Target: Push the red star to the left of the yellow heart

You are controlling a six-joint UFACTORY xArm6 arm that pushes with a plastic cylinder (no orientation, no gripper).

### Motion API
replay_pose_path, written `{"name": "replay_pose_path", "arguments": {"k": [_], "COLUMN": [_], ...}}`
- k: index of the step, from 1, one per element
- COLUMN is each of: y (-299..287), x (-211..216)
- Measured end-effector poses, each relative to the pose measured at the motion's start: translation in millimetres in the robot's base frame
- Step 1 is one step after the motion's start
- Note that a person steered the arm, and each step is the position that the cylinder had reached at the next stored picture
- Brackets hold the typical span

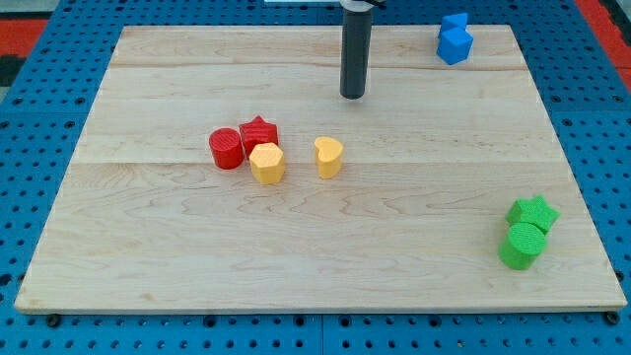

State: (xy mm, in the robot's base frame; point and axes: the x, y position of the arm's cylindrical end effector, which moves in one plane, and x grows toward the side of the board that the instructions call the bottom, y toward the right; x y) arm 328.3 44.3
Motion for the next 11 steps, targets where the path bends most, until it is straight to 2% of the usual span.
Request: {"name": "replay_pose_path", "arguments": {"k": [1, 2, 4, 5, 7, 9, 10, 11], "y": [-2.5, -51.6, -208.9, -214.9, -195.7, -85.3, -43.6, -40.3], "x": [-21.0, -48.4, -40.3, -8.1, 36.5, 90.4, 97.4, 97.4]}}
